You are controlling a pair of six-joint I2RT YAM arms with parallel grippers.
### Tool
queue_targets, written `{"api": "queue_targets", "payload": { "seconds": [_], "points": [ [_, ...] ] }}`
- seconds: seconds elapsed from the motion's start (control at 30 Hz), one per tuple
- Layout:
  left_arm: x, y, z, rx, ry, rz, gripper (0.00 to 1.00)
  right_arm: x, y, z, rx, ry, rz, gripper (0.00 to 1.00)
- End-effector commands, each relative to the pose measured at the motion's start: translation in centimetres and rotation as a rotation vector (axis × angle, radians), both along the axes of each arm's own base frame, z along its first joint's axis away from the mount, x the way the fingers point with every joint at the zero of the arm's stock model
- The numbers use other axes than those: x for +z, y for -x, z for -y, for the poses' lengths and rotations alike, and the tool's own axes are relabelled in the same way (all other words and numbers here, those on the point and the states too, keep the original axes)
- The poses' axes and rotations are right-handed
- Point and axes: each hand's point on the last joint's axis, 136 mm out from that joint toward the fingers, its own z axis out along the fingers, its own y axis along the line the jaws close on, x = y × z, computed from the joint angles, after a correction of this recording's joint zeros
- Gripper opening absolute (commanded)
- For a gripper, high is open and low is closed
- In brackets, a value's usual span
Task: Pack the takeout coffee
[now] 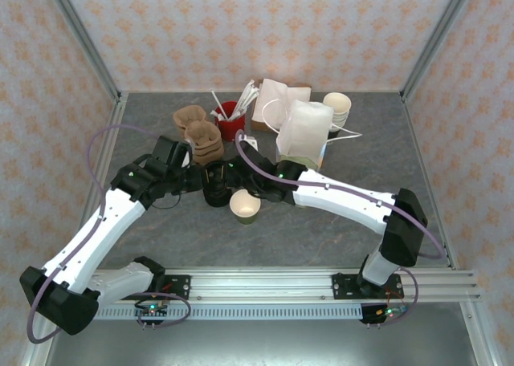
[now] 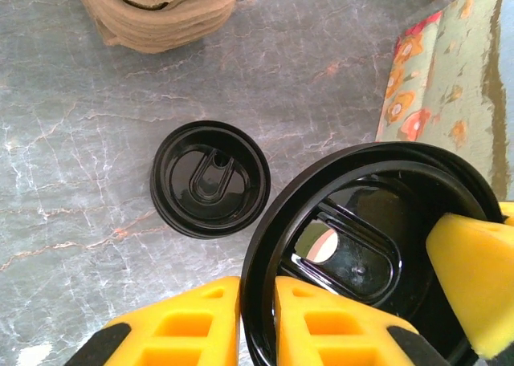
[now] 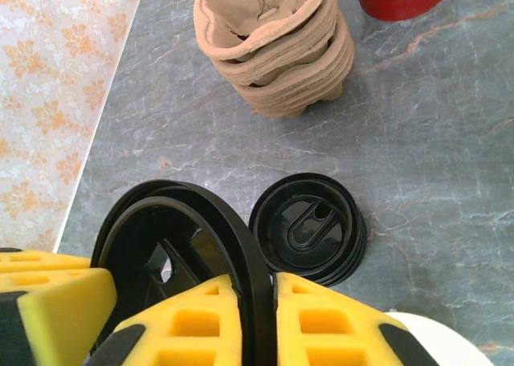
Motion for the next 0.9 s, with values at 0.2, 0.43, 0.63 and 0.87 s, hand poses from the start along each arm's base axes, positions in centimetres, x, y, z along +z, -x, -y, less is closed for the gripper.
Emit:
{"api": "queue_targets", "payload": {
  "seconds": [0.2,0.43,0.63,0.87],
  "points": [
    [4.6,0.5,1.0,-0.102,0.041,0.138,0.51,1.3,-0.3,1.8,-0.016,-0.016,-0.022,0.0],
    [11.0,2.4,1.0,-0.284,-0.031,0.352,0.59,2.0,1.1,3.8,0.02,-0.062,-0.137,0.0],
    [13.1,5.4,3.0,-0.534,-0.131,0.49,0.57,4.0,3.9,5.3,0.093,-0.122,-0.271,0.0],
    [13.0,8.3,6.0,-0.815,-0.417,0.635,0.5,7.0,7.2,8.8,0.12,-0.197,-0.327,0.0]
  ]
}}
